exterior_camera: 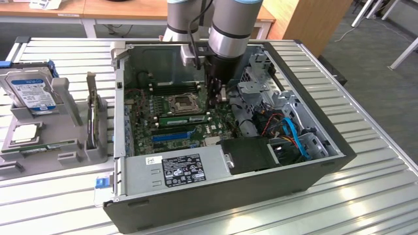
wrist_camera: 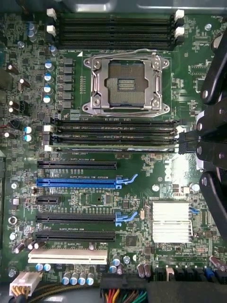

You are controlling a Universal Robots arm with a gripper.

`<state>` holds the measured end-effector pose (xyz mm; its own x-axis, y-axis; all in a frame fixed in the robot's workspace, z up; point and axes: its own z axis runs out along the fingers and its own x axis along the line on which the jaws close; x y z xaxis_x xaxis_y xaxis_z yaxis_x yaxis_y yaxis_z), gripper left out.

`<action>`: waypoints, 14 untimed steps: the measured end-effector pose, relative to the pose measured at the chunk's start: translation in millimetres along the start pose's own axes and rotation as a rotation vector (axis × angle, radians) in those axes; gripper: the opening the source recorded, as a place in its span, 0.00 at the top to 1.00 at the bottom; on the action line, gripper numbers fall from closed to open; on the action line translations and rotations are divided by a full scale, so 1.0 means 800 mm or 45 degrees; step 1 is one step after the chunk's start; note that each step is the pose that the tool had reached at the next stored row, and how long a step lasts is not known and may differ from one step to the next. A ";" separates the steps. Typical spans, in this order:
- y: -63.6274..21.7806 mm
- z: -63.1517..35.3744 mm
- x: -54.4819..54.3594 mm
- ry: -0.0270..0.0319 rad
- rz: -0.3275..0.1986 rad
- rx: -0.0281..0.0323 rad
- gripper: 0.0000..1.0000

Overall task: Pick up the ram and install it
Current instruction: 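Press down the ram until it locks into place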

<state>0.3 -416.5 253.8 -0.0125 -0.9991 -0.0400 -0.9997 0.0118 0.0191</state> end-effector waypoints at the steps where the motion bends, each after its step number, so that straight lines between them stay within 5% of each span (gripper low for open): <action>1: 0.000 -0.002 0.000 -0.0001 0.000 0.0001 0.90; 10: 0.000 -0.006 0.000 -0.0003 0.000 0.0001 0.90; 14: 0.008 -0.006 0.000 0.0000 0.000 0.0014 0.90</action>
<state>-6.0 -416.5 258.5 -0.0124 -0.9991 -0.0400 -0.9998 0.0117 0.0180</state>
